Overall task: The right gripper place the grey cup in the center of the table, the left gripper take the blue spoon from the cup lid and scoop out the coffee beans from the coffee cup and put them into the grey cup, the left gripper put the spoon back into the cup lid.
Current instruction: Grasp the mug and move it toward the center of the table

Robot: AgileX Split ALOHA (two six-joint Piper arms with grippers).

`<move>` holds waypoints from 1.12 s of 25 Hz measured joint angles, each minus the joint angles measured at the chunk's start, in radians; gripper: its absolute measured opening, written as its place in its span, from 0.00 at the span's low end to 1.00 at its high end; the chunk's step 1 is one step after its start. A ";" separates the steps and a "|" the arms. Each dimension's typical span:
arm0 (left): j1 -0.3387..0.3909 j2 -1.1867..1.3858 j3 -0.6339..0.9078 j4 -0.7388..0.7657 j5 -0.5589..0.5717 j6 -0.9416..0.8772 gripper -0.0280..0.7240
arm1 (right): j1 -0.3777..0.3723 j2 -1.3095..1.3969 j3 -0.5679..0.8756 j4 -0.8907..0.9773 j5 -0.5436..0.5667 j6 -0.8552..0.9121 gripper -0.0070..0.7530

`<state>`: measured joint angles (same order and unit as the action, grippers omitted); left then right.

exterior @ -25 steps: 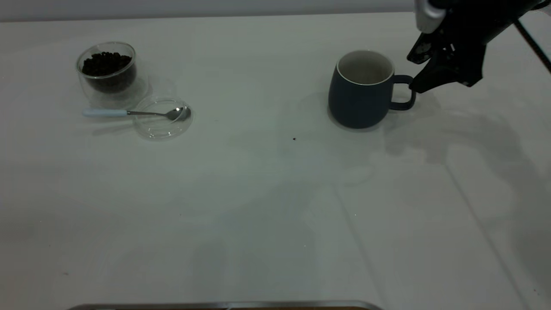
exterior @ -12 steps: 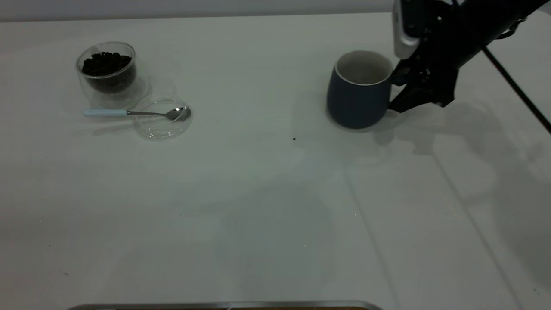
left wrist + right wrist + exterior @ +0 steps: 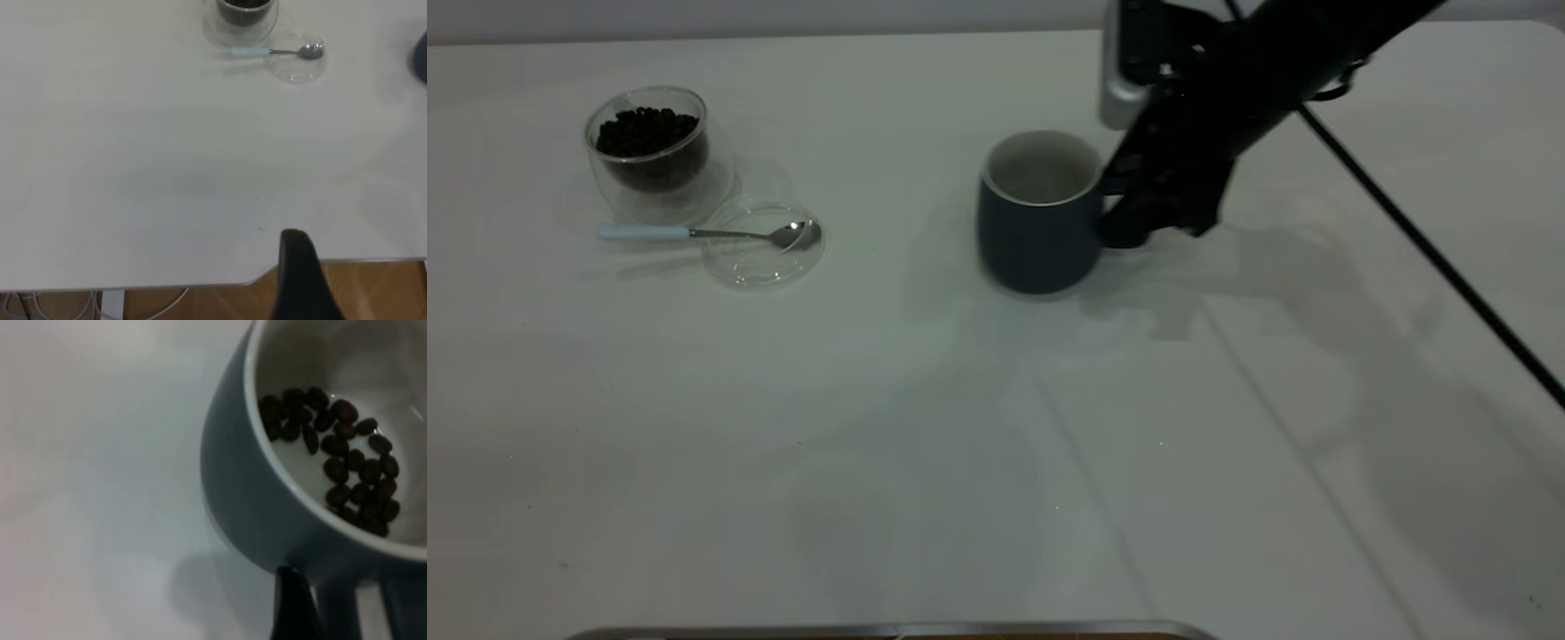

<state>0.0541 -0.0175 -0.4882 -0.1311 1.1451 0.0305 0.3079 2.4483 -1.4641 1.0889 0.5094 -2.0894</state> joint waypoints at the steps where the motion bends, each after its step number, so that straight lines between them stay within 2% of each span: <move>1: 0.000 0.000 0.000 0.000 0.000 0.000 0.72 | 0.012 0.009 -0.008 0.015 -0.004 0.000 0.67; 8: 0.000 0.000 0.000 0.000 0.000 0.000 0.72 | 0.088 0.054 -0.064 0.109 -0.022 0.000 0.67; 14: 0.000 0.000 0.000 0.000 0.000 -0.001 0.72 | 0.092 0.054 -0.065 0.146 -0.005 0.000 0.67; 18: 0.000 0.000 0.000 0.000 0.000 -0.001 0.72 | 0.092 0.018 -0.065 0.090 0.001 0.019 0.67; 24: 0.000 0.000 0.000 0.000 0.000 -0.001 0.72 | 0.086 -0.083 -0.065 -0.068 0.039 0.236 0.67; 28: 0.000 0.000 0.000 0.000 0.000 -0.001 0.72 | 0.086 -0.192 -0.065 -0.244 0.185 0.515 0.67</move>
<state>0.0541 -0.0175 -0.4882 -0.1311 1.1451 0.0295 0.3934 2.2564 -1.5289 0.8447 0.6948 -1.5748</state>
